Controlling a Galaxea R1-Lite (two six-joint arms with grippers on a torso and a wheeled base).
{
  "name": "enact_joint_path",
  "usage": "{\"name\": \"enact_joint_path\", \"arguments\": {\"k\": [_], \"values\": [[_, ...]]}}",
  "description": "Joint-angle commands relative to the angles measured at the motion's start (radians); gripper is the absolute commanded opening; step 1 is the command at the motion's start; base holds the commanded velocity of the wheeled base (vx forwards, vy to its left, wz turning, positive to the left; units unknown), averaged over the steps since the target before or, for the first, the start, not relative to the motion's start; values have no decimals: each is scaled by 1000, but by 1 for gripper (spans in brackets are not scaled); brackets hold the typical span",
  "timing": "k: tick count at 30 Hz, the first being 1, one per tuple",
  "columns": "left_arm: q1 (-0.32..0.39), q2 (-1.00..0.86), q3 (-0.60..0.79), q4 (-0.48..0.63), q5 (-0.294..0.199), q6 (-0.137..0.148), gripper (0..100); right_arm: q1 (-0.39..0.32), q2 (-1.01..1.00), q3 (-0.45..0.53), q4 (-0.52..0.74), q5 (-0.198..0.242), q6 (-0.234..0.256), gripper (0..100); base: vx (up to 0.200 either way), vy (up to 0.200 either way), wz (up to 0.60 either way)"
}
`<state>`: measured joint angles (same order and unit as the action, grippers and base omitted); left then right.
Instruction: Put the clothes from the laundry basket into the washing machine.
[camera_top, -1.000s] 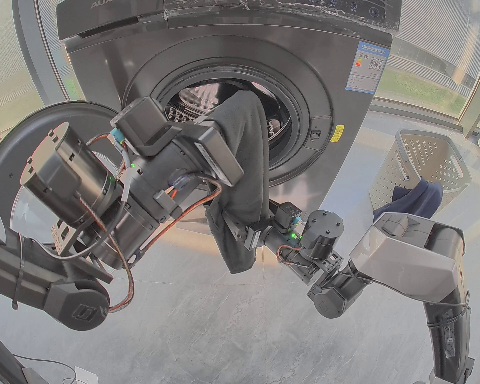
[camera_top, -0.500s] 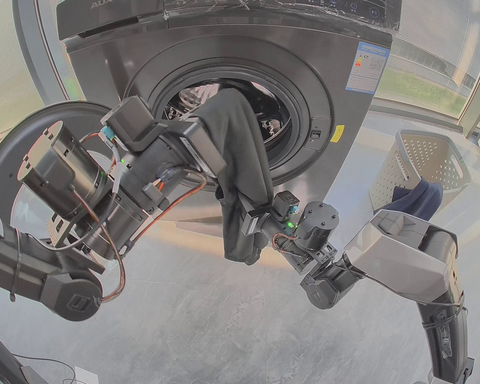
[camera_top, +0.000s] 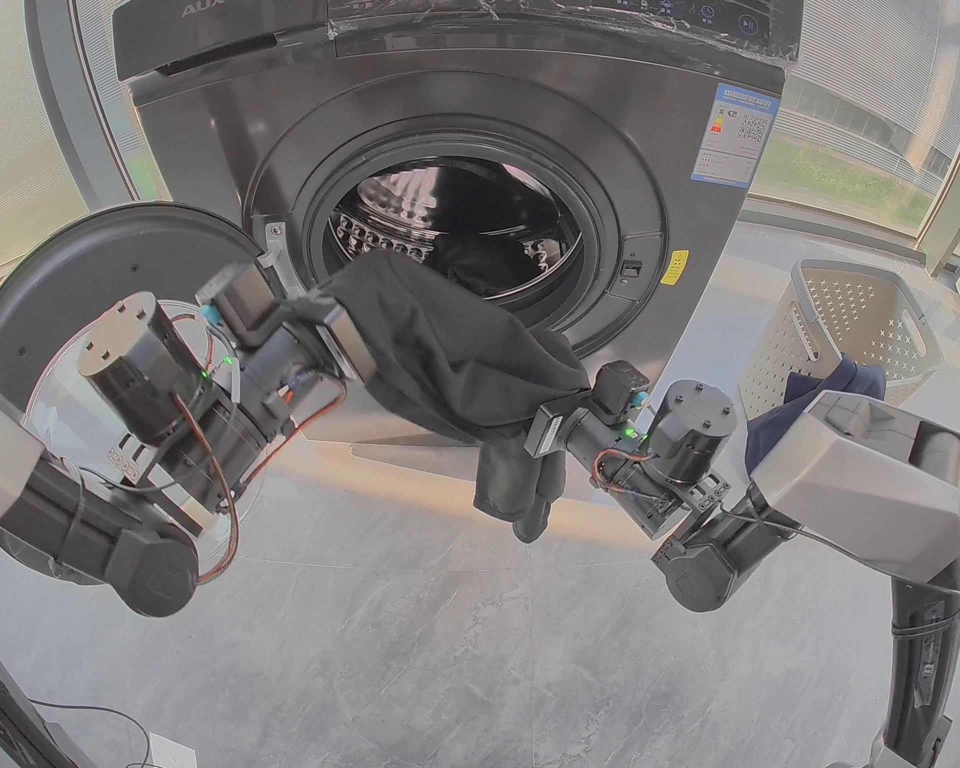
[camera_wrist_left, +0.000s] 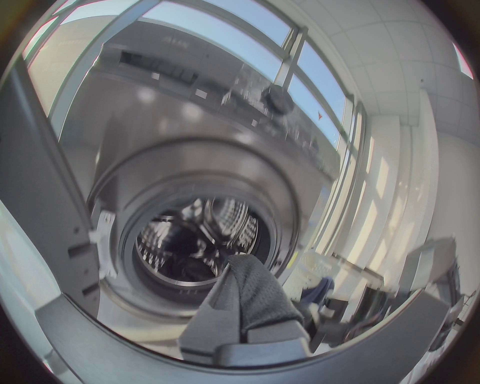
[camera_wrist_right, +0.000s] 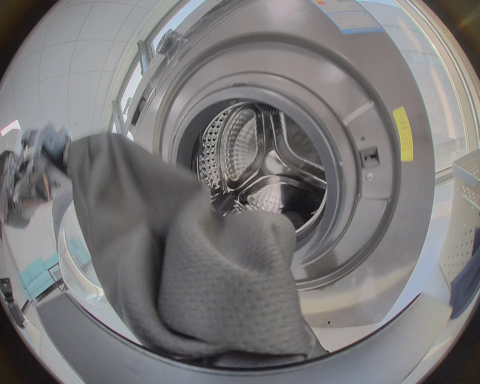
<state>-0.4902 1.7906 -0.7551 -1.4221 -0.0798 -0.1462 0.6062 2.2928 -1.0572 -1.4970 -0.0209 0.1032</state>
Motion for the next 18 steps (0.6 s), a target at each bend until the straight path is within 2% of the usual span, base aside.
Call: {"name": "enact_joint_path", "arguments": {"k": [1,2,3,6,14,18], "values": [[22,125,99,-17,-2,34,0,6,-105,19,12,-4,3,0,0,0,0],[22,128,100,-18,-2,36,0,6,-105,17,12,-4,3,0,0,0,0],[30,173,111,-58,-2,54,0,7,-121,17,14,-5,4,0,0,0,0],[35,251,100,-126,-2,60,0,12,-124,22,14,-5,12,0,0,0,0],[73,340,71,-132,-5,73,0,14,-115,31,8,-7,16,0,0,0,0],[78,346,71,-132,-28,71,0,21,-113,25,9,-7,16,0,0,0,0]]}}
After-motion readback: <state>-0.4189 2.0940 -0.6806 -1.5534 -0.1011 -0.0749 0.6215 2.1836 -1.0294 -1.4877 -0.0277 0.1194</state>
